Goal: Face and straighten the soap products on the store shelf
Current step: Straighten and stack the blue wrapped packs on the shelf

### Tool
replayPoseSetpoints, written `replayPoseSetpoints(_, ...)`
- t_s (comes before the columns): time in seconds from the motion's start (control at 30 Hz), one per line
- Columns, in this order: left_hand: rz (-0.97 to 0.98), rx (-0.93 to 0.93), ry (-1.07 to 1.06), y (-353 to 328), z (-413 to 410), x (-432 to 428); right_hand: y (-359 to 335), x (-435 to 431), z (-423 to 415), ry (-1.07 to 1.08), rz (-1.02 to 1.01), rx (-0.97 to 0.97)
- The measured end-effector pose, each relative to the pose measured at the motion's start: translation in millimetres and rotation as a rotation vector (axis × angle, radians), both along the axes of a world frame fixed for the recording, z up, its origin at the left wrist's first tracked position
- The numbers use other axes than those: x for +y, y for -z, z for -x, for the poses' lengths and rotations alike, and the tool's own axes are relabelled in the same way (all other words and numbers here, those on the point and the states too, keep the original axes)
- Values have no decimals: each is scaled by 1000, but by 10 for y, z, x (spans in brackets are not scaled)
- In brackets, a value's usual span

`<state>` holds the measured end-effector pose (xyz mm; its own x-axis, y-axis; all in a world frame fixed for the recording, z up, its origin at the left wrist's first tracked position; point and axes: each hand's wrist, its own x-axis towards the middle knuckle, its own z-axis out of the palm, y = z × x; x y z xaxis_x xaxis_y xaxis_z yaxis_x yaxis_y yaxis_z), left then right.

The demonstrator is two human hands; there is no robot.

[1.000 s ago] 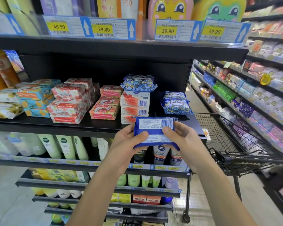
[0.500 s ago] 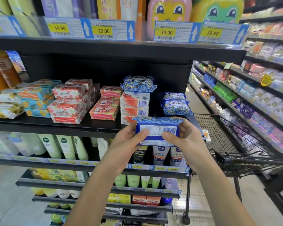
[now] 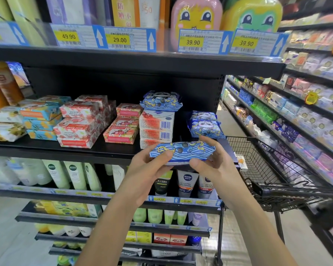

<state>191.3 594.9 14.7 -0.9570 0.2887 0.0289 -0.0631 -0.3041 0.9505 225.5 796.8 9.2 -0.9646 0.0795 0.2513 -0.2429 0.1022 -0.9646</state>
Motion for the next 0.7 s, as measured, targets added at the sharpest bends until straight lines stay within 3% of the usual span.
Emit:
replayPoseSetpoints(0.17, 24, 23, -8, 21, 0, -11, 12, -70, 27, -11, 212, -163)
replayPoseSetpoints(0.33, 41, 88, -22, 5, -51, -4, 24, -123, 52, -37, 334, -129)
replayPoseSetpoints(0.7, -74, -17, 104, -4, -74, -67, 61, -84, -7, 59, 135, 71)
